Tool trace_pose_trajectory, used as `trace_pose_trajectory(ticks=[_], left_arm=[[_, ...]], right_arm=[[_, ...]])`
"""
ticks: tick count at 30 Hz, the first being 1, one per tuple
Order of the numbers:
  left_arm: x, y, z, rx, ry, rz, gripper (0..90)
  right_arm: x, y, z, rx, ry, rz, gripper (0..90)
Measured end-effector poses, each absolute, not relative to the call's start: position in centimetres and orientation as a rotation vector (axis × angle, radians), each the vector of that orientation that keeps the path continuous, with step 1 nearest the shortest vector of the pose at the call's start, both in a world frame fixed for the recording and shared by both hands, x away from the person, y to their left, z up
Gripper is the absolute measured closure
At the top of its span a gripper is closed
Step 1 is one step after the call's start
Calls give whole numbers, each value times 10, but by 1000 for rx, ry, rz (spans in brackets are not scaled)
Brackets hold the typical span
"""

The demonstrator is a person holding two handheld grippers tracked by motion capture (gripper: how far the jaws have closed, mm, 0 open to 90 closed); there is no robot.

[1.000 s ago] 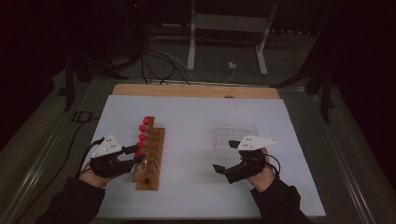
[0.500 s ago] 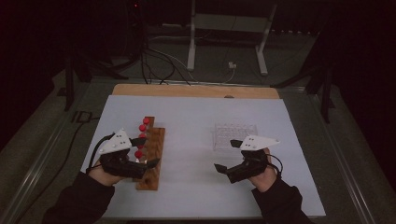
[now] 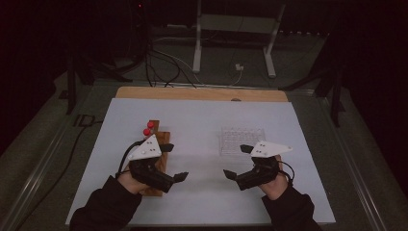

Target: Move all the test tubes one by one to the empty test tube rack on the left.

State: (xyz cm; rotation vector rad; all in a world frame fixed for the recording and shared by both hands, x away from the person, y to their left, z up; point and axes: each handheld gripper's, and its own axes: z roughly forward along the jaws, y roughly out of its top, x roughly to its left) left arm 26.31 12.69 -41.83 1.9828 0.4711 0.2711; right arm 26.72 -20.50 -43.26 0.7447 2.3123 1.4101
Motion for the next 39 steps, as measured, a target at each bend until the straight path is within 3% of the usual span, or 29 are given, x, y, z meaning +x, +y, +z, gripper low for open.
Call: trace_pose_trajectory(ticks=[22, 39], left_arm=[[238, 95, -464, 1951, 402, 257, 16], [228, 89, -502, 2060, 415, 233, 16]], right_arm=[[261, -210, -458, 752, 2328, 1399, 0], [252, -236, -495, 782, 2329, 1313, 0]])
